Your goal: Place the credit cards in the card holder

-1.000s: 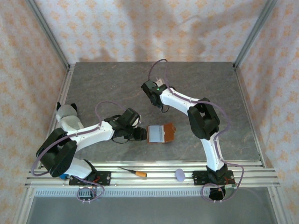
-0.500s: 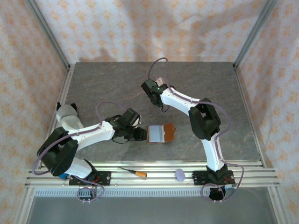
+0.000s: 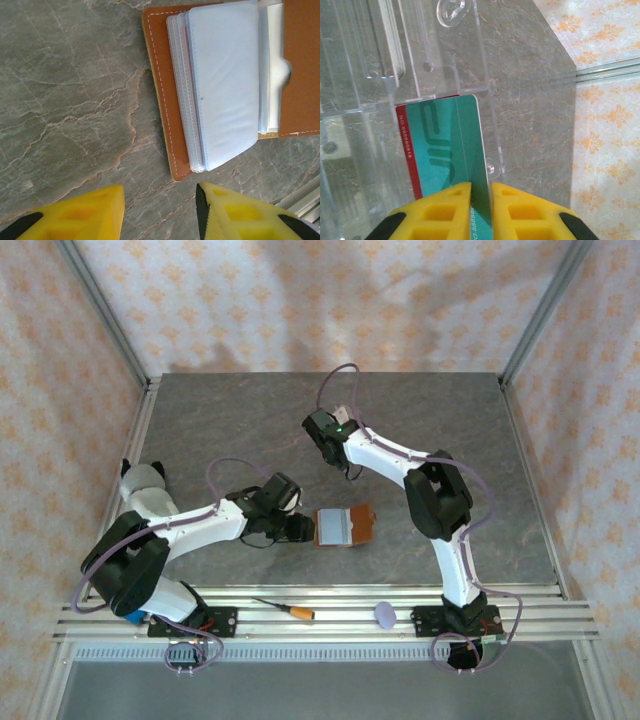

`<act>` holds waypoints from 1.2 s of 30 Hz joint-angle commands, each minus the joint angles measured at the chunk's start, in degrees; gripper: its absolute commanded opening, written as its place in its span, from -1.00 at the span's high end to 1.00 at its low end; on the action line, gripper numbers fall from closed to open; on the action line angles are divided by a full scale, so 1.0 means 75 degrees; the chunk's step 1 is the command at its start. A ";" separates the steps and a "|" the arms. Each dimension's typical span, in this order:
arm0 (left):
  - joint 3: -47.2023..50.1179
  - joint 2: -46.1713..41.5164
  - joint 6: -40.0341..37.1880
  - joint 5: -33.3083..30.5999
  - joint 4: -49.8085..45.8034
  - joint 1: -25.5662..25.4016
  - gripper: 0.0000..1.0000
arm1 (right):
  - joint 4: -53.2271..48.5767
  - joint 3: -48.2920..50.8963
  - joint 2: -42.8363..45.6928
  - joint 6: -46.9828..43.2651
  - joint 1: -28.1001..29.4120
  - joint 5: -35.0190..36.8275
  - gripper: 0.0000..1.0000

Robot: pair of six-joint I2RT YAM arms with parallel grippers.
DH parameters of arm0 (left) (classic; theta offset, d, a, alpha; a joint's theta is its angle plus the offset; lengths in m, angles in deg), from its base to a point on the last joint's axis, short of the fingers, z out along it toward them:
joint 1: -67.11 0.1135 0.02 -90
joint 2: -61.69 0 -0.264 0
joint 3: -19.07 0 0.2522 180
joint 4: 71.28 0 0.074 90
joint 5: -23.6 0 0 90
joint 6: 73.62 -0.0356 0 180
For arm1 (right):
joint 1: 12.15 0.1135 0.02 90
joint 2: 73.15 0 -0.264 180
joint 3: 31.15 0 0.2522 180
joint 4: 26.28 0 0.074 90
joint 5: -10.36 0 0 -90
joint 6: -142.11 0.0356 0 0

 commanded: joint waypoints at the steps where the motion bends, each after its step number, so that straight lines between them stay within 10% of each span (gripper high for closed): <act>1: -0.0158 0.0069 -0.0207 -0.0086 -0.0101 -0.0003 0.14 | -0.0128 -0.0065 0.0297 0.0012 0.0026 0.0290 0.74; 19: -0.0066 0.0151 -0.0181 -0.0041 -0.0017 -0.0004 0.14 | -0.0745 -0.0248 0.0486 0.0606 0.0088 -0.0846 0.99; 36: -0.0473 -0.0291 -0.0284 -0.0091 -0.0577 0.0000 0.14 | -0.1122 0.0162 0.2688 0.2050 -0.0326 -0.3981 1.00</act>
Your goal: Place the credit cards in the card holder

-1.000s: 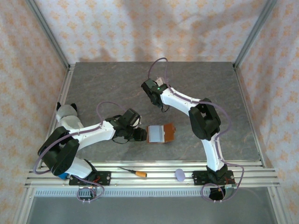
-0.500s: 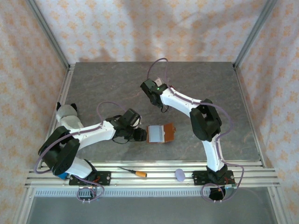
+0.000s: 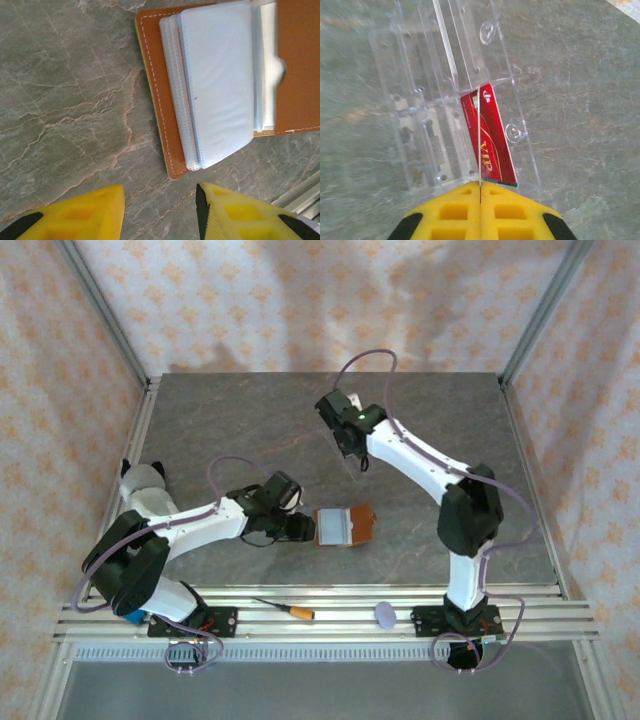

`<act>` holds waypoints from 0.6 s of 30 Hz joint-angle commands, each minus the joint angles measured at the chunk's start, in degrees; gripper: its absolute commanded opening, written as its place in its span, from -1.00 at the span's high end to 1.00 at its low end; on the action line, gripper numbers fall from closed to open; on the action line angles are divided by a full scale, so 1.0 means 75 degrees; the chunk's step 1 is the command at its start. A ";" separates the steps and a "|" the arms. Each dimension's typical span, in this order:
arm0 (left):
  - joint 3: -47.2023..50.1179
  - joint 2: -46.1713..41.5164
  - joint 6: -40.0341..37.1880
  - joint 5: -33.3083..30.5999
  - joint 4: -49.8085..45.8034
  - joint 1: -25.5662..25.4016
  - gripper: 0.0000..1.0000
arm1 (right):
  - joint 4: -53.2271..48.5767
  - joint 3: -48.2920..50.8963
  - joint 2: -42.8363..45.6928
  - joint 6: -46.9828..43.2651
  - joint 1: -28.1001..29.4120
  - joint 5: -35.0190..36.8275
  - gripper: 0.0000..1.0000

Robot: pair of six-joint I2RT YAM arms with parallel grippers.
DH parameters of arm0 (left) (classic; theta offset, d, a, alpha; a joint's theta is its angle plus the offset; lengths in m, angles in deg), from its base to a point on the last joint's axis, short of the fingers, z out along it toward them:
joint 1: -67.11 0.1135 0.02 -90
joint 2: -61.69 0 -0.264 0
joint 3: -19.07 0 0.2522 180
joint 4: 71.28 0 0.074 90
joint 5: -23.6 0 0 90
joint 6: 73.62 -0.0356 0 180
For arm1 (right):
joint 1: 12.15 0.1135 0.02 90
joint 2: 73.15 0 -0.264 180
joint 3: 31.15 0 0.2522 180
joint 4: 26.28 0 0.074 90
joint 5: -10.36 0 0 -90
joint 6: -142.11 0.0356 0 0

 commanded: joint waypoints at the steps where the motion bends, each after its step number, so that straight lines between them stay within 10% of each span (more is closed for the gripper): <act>1: -0.0283 -0.0345 -0.0147 -0.0083 -0.0326 0.0000 0.13 | -0.0075 0.0387 0.0873 0.0609 -0.0263 -0.1265 1.00; 7: -0.0163 -0.0505 -0.0007 0.0149 -0.0071 -0.0007 0.13 | 0.0600 0.2306 0.2733 0.1031 -0.1087 -0.4211 1.00; 18: 0.0199 -0.0425 0.0187 0.0484 0.0454 -0.0040 0.13 | 0.1049 0.5437 0.4711 0.1523 -0.1587 -0.6728 1.00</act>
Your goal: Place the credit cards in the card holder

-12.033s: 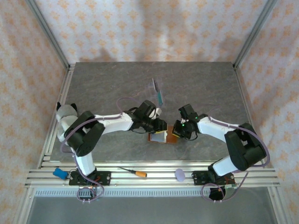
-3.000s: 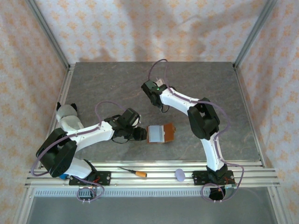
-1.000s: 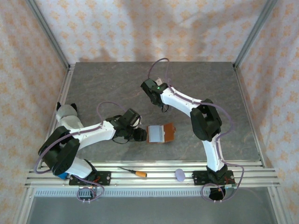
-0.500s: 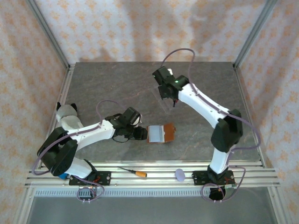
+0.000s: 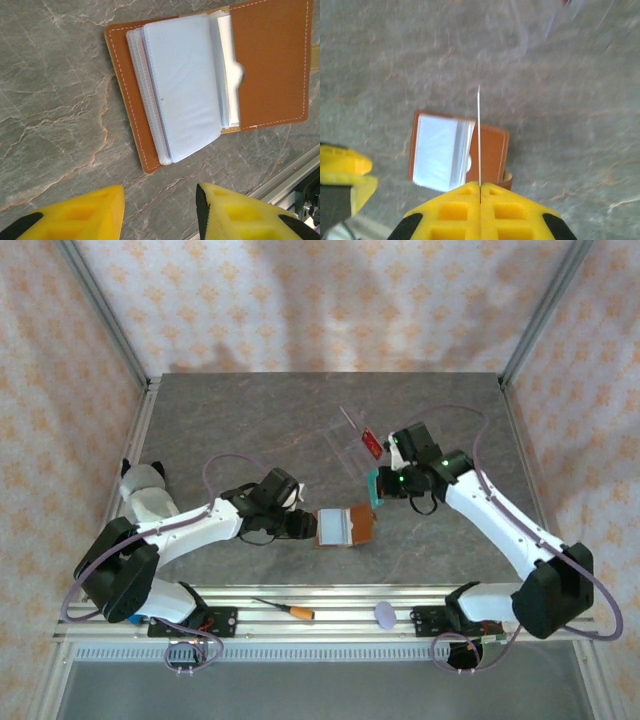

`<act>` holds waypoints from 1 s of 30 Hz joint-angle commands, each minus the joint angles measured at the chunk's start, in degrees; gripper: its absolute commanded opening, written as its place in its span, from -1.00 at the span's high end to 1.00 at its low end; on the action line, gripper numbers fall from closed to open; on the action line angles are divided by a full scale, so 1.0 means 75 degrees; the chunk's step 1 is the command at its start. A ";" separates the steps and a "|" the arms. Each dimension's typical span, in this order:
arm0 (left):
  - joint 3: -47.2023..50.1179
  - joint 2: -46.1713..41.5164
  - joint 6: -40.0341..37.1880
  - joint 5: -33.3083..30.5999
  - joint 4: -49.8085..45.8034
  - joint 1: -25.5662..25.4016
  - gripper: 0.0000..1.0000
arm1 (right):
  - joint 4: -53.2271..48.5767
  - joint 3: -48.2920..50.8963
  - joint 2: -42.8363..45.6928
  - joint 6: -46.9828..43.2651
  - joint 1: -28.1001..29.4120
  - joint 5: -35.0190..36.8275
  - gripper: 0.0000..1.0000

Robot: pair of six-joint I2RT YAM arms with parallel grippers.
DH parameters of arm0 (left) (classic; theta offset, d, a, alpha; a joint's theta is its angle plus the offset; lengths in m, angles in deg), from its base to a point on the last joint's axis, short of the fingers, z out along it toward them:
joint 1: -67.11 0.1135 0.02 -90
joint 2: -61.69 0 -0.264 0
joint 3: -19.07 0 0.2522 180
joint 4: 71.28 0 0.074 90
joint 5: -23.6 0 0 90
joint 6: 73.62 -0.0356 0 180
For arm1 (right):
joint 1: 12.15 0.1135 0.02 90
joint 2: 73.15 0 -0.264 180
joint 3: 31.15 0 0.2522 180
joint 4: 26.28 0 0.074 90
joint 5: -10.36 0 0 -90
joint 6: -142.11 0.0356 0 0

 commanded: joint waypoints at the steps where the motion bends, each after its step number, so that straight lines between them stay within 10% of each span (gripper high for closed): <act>1: 0.0201 0.0006 0.0165 0.0284 0.0426 -0.0043 0.13 | 0.0342 0.0653 0.0362 0.0381 -0.0145 -0.1315 1.00; 30: -0.0308 0.1526 0.0261 0.0690 0.1189 -0.0113 0.11 | 0.2790 0.2232 -0.1460 0.0408 -0.0597 -0.3636 1.00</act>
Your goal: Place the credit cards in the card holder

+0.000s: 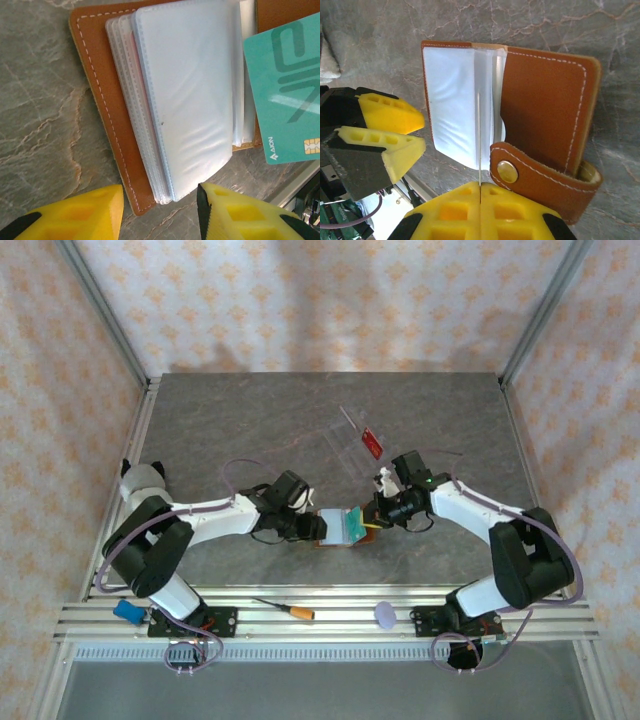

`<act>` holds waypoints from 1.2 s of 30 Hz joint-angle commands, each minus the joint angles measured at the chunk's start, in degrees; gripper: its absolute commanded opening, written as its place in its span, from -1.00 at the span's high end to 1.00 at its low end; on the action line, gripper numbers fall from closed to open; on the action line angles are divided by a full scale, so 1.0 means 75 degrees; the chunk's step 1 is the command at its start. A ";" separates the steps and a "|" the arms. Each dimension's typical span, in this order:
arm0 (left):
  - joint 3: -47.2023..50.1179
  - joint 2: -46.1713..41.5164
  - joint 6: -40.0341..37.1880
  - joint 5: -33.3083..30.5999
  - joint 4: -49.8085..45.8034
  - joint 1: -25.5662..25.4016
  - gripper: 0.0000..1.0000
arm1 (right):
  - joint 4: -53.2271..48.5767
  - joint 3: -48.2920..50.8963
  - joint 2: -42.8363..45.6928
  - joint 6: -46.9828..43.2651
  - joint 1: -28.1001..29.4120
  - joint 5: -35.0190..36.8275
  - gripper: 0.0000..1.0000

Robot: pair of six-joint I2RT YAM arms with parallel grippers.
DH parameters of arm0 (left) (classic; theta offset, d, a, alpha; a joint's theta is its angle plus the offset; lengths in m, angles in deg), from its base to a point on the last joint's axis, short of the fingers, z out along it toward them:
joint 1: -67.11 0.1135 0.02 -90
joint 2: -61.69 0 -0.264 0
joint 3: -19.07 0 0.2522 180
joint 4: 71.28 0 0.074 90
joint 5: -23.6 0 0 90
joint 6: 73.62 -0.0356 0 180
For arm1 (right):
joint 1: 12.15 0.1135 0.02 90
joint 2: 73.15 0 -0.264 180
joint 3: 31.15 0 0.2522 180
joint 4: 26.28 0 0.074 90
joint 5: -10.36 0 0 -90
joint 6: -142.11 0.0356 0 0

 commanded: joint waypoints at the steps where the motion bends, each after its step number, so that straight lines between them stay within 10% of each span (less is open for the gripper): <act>1: -0.0238 0.0124 0.0054 0.0030 0.0063 -0.0084 0.11 | 0.0264 0.0052 -0.0121 -0.0071 -0.0014 -0.0189 1.00; 36: -0.0654 0.0553 -0.0342 -0.0478 -0.0535 0.0189 0.43 | 0.2168 0.0813 -0.0789 0.0677 -0.0017 -0.0989 1.00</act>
